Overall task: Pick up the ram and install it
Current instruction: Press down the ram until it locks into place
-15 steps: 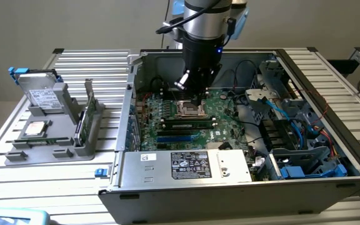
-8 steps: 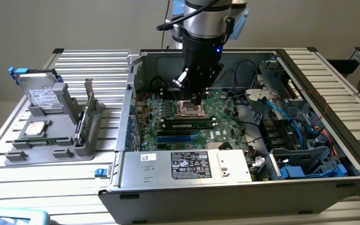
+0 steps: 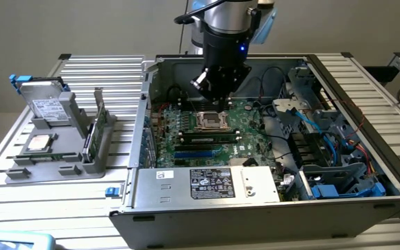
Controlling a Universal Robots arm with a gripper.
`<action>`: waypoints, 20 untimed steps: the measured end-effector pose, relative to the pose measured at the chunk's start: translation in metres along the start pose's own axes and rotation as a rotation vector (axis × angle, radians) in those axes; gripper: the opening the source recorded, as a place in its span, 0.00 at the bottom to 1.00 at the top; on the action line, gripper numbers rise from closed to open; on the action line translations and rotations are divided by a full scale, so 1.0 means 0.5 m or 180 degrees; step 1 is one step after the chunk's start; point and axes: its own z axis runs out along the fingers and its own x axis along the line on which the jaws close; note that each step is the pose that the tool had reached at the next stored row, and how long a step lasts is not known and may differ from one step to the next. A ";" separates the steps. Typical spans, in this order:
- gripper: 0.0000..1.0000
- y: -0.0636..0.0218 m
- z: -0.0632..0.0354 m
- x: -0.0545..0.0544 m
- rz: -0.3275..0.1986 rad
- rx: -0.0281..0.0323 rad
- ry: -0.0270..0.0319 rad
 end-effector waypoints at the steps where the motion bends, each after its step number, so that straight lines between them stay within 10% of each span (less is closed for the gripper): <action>1: 0.11 0.000 -0.003 0.000 0.0033 -0.0001 0.0001; 20: 0.11 -0.002 -0.031 0.001 0.0720 -0.0024 0.0033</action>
